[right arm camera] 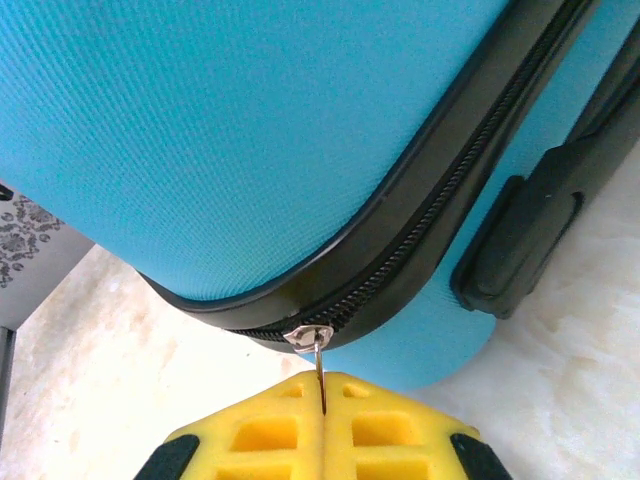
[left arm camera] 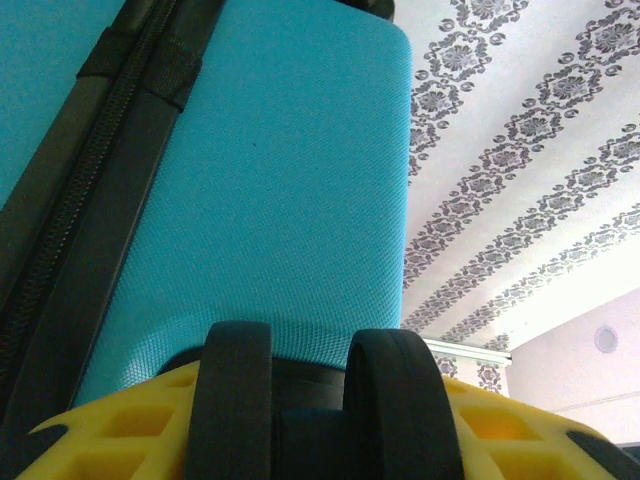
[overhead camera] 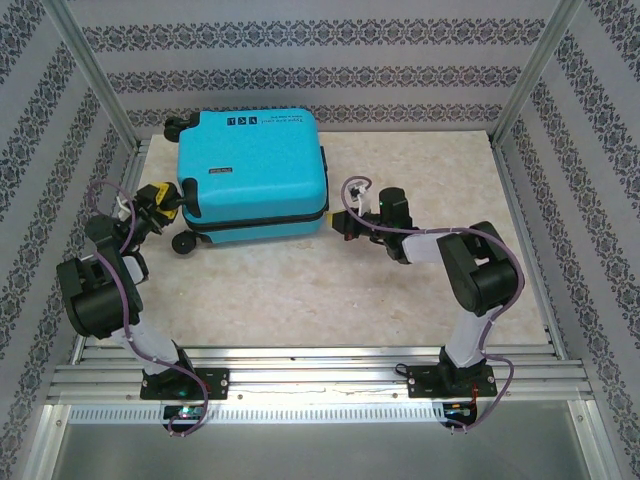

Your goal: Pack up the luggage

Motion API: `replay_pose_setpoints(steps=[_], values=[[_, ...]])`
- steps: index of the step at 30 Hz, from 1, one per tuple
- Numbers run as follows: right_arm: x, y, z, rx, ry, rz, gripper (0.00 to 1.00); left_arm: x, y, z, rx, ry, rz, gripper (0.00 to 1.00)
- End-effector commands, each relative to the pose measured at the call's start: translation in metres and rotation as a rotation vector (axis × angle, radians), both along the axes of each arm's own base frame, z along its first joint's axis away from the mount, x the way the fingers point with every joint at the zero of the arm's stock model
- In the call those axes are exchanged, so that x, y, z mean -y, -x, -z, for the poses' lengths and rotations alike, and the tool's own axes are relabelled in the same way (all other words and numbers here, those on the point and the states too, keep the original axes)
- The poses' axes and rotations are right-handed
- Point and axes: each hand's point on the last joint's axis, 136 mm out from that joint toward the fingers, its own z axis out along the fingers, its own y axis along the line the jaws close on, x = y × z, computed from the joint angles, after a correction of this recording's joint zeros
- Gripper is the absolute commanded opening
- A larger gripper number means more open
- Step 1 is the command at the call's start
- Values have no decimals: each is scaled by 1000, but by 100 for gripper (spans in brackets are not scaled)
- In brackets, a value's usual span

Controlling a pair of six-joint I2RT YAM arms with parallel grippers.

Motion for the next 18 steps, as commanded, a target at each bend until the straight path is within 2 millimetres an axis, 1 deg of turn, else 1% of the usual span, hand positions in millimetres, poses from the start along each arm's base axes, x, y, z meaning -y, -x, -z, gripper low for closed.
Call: replay_pose_setpoints(steps=[1, 4, 6, 8, 11, 15, 17, 18], values=[[29, -31, -18, 73, 65, 124, 0, -43, 2, -48, 87, 105, -136, 0], [31, -37, -20, 77, 69, 128, 0, -43, 4, -49, 86, 101, -129, 0], [27, -37, -22, 88, 57, 104, 0, -43, 4, -49, 86, 99, -126, 0], [20, -29, -28, 115, 14, 44, 0, -42, 4, -50, 88, 96, -122, 0], [8, -16, -31, 125, -20, -46, 0, -41, 4, -51, 90, 90, -113, 0], [-3, -4, -27, 133, -27, -119, 0, -40, 4, -53, 94, 81, -102, 0], [-11, 5, -22, 155, -7, -147, 13, -40, 4, -53, 94, 79, -96, 0], [-15, 8, -19, 161, 4, -162, 18, -39, 3, -53, 95, 77, -92, 0]])
